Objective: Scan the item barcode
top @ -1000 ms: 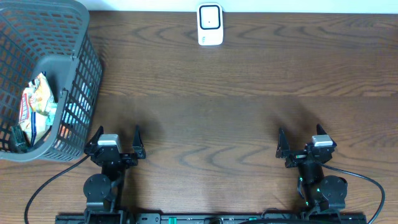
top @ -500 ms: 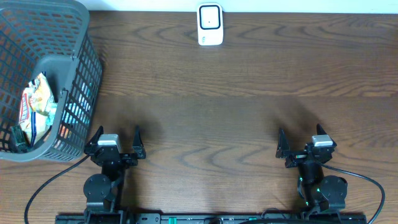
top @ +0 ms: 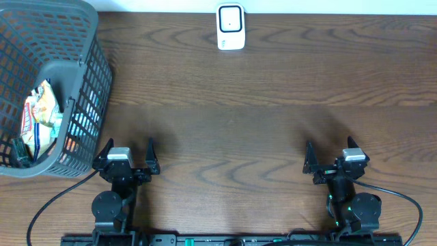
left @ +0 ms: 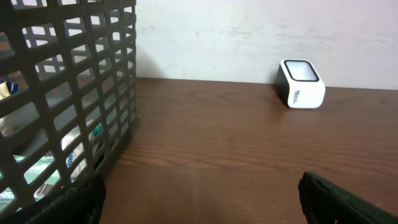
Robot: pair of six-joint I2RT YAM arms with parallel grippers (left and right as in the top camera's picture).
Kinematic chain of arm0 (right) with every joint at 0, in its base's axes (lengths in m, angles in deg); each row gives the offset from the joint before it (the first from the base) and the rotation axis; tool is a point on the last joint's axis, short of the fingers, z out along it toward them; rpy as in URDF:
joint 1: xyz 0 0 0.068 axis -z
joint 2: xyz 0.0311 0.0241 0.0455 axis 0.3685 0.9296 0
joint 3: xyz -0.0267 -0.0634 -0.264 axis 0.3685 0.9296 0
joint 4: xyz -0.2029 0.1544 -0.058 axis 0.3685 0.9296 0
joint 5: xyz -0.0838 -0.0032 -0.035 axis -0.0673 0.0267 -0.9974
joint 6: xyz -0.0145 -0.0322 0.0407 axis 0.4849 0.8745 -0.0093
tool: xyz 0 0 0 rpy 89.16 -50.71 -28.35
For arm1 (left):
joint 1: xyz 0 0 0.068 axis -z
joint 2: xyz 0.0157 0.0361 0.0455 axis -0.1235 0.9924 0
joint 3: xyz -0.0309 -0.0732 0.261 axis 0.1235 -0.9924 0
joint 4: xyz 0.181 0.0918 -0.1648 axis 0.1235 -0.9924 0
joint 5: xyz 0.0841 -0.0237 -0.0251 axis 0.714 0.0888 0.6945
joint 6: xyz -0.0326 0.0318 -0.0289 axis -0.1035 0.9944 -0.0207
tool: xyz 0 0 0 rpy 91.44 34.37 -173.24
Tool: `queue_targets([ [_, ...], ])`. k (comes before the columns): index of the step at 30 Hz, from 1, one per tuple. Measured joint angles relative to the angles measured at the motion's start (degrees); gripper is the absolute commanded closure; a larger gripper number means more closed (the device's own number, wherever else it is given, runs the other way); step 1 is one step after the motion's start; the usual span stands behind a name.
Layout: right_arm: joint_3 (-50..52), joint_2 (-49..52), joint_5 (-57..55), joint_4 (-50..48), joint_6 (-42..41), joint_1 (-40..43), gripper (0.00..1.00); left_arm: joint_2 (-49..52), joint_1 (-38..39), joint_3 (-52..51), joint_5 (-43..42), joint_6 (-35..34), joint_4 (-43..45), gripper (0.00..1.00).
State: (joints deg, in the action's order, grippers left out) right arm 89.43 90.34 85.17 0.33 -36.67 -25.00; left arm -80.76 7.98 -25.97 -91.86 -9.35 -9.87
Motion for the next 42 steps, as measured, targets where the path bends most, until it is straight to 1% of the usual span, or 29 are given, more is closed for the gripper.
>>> queue_targets([
  [3, 0.00, 0.00, -0.02, 0.00, 0.00, 0.00, 0.01, 0.00, 0.00, 0.00, 0.02, 0.04, 0.00, 0.02],
  [7, 0.00, 0.00, 0.00, -0.02, 0.00, 0.00, 0.01, 0.00, -0.04, 0.00, 0.26, 2.14, 0.52, 0.03],
  [14, 0.02, 0.00, 0.00, 0.00, -0.02, 0.00, 0.01, 0.00, -0.02, -0.07, -4.52, 2.67, 1.99, 0.02],
  [16, 0.00, 0.00, -0.02, 0.00, -0.02, 0.00, 0.01, 0.02, -0.04, -0.28, -8.35, 1.66, 5.18, 0.02],
  [19, 0.00, 0.04, -0.02, 0.00, -0.02, 0.00, 0.01, 0.02, -0.02, -0.44, -16.11, -0.55, 15.82, 0.03],
  [23, 0.02, 0.07, -0.02, 0.00, -0.02, 0.00, 0.01, 0.00, -0.02, -0.26, -21.24, -5.03, 27.21, 0.02],
  [26, 0.00, 0.07, -0.02, 0.00, -0.02, 0.00, 0.01, 0.09, -0.02, 1.27, -22.08, -7.91, 28.59, 0.03],
  [29, 0.00, 0.07, -0.02, 0.00, -0.02, 0.00, 0.01, 1.53, -0.02, 5.55, -22.08, -9.68, 28.11, 0.02],
  [31, 0.02, 0.07, -0.02, -0.02, -0.02, 0.00, 0.01, 4.28, -0.02, 10.93, -22.05, -10.40, 25.62, 0.02],
  [33, 0.00, 0.09, -0.02, -0.02, -0.02, 0.00, 0.01, 8.04, -0.04, 16.96, -22.05, -10.78, 20.52, 0.02],
  [35, 0.00, 0.09, -0.02, -0.02, -0.02, 0.00, 0.01, 13.49, -0.04, 24.96, -22.05, -10.82, 11.52, 0.02],
  [38, 0.00, 0.09, -0.02, -0.02, -0.02, 0.00, 0.01, 23.80, -0.04, 38.42, -22.05, -8.79, -5.55, 0.03],
  [42, 0.00, 0.09, -0.02, -0.02, -0.04, 0.00, 0.01, 40.35, -0.04, 59.91, -22.16, -0.92, -29.09, 0.03],
])
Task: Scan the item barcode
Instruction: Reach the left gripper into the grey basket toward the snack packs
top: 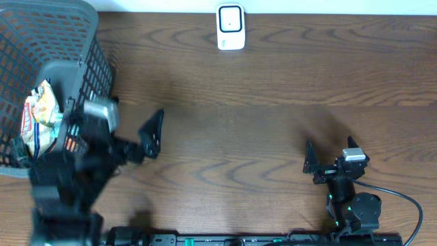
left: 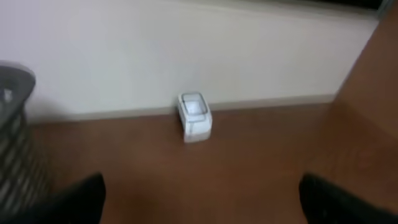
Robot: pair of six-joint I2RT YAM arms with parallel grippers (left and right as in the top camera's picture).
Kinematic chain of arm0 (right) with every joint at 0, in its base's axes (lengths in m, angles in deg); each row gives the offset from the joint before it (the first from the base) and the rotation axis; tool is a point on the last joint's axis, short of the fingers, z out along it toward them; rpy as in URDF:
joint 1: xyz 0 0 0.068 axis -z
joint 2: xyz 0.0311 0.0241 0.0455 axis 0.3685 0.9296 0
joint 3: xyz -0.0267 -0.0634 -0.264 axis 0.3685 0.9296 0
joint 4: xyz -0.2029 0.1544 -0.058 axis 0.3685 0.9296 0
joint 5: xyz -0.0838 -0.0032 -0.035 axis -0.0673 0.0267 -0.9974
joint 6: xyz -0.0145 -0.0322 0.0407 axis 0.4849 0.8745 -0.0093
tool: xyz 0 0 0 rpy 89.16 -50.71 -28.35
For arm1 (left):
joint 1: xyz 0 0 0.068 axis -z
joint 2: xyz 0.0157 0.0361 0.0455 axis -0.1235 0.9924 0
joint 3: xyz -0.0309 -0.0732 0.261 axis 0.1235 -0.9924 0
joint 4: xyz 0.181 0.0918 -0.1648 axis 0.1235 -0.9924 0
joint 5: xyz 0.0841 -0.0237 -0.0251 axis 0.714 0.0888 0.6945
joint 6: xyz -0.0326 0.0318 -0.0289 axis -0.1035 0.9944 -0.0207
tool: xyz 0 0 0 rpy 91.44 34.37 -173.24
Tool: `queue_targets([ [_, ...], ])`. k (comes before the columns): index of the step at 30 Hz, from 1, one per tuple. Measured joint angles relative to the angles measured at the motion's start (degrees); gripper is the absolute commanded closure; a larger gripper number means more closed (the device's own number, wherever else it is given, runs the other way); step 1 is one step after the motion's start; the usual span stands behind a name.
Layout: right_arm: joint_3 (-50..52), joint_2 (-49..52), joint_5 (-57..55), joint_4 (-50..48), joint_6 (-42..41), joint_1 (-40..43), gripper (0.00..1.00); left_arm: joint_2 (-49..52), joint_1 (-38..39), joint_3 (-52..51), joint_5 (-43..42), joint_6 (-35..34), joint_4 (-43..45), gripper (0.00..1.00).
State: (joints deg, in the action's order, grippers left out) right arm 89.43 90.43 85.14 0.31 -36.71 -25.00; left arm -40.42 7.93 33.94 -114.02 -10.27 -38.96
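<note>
A grey mesh basket (top: 95,61) stands at the left edge of the table and holds the items, among them an orange and white snack packet (top: 39,113). The white barcode scanner (top: 231,27) sits at the far edge in the middle, and it also shows in the left wrist view as a small white box (left: 194,116) against the wall. My left gripper (top: 116,137) is raised and blurred beside the basket's right wall, open, with nothing between its fingers (left: 81,199). My right gripper (top: 331,158) rests low at the near right, open and empty.
The wooden table (top: 273,102) runs from the basket to the right edge. A pale wall (left: 186,50) rises just behind the scanner. The basket rim (left: 15,74) shows at the left of the left wrist view. A black cable (top: 403,198) loops by the right arm's base.
My left arm has risen from its low rest pose and now sits higher and farther forward, next to the basket. Its camera now looks down on the scanner from farther off. The right arm has not moved.
</note>
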Motion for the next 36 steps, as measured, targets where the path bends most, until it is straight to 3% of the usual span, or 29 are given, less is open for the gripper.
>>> queue_targets([
  [3, 0.02, 0.00, -0.02, -0.02, -0.15, 0.00, 0.01, 10.16, 0.00, 14.25, -0.20, 5.95, -8.70, 0.03],
  [6, 0.00, 0.00, 0.00, 0.02, -0.22, 0.00, 0.01, 16.96, 0.00, 24.17, 0.79, 9.22, -10.51, 0.02],
  [11, 0.02, 0.02, 0.00, 0.02, -0.35, 0.00, 0.01, 24.46, -2.25, 36.72, 7.82, 5.44, -13.70, 0.02],
  [18, 0.02, 0.00, 0.00, 0.02, -0.37, 0.00, 0.01, 40.98, -18.60, 56.17, 9.27, -1.84, -27.06, 0.03],
  [23, 0.00, 0.00, -0.02, 0.02, -0.37, 0.00, 0.01, 49.37, -26.84, 57.37, 9.27, -4.13, -32.35, 0.02],
  [29, 0.00, 0.00, 0.00, 0.02, -0.37, 0.00, 0.01, 52.65, -32.85, 57.35, 10.34, -5.03, -37.00, 0.02],
  [36, 0.00, 0.00, -0.02, 0.02, -0.37, 0.00, 0.01, 55.17, -33.99, 54.77, 24.87, -5.14, -40.04, 0.02],
])
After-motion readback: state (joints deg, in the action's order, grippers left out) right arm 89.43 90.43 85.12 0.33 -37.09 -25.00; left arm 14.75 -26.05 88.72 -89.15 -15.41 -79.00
